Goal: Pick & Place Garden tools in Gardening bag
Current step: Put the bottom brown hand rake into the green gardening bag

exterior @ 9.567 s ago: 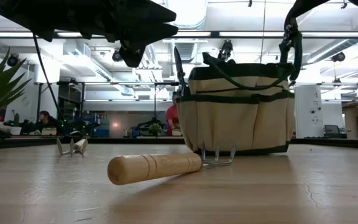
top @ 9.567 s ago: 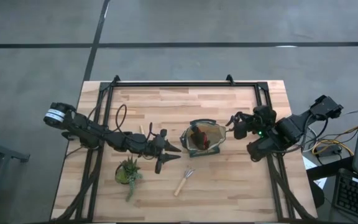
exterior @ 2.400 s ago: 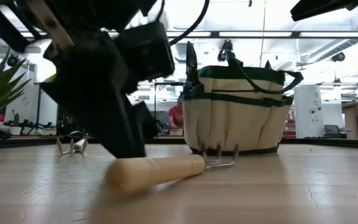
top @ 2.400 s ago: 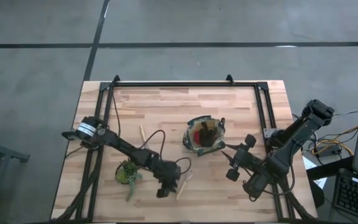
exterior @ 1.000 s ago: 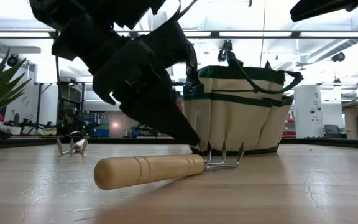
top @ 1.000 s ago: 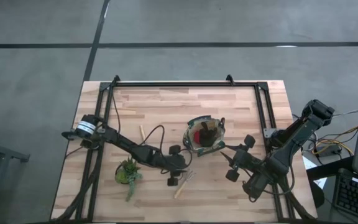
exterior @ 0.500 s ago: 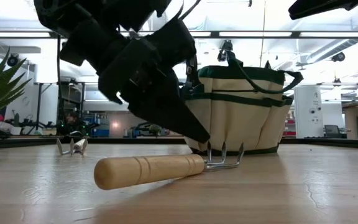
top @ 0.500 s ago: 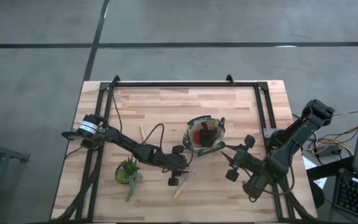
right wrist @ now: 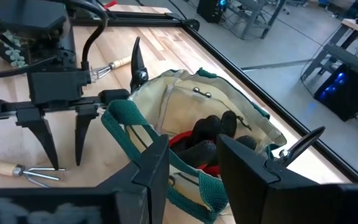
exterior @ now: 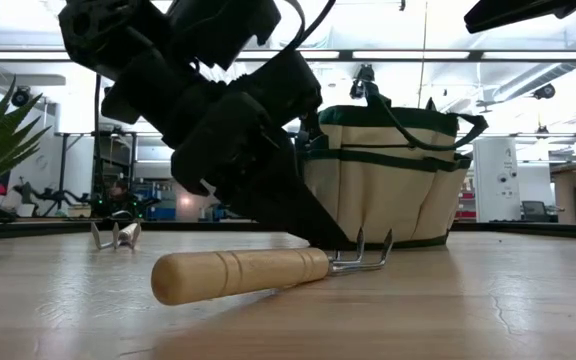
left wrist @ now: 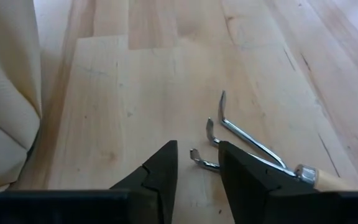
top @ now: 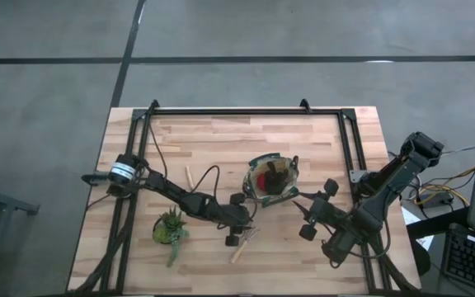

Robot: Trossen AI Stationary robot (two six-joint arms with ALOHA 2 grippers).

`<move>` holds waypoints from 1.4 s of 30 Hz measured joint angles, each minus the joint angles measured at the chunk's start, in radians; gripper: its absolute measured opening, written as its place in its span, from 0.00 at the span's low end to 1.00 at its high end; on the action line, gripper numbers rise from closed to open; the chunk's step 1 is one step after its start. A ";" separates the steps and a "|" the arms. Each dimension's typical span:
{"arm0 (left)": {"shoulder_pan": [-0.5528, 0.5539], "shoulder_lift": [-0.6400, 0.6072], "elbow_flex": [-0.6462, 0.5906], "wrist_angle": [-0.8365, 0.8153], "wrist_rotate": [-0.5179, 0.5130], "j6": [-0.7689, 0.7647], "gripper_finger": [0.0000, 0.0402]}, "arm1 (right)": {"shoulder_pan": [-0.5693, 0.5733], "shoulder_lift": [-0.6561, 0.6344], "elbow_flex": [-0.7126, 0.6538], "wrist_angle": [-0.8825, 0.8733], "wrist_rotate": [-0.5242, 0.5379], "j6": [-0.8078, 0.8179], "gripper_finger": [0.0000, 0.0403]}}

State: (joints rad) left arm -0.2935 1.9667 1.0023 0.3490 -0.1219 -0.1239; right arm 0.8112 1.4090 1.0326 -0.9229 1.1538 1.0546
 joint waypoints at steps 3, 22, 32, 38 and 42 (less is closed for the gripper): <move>0.000 0.000 0.000 0.000 0.000 0.018 0.25 | 0.000 0.000 -0.006 0.008 0.000 0.002 0.30; -0.012 -0.042 0.012 0.113 -0.049 0.115 0.01 | 0.000 -0.001 -0.014 0.021 0.000 -0.015 0.32; -0.084 -0.071 0.075 0.112 -0.398 0.366 0.00 | 0.000 -0.002 -0.013 0.020 -0.002 -0.019 0.31; -0.135 -0.072 0.160 0.114 -0.623 0.581 0.00 | 0.000 -0.006 -0.013 0.003 -0.002 -0.019 0.33; -0.158 -0.073 0.211 0.115 -0.766 0.747 0.00 | 0.000 -0.019 -0.013 -0.005 -0.001 -0.019 0.33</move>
State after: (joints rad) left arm -0.4516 1.8935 1.2132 0.4642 -0.8876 0.6234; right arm 0.8114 1.3898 1.0193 -0.9277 1.1526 1.0357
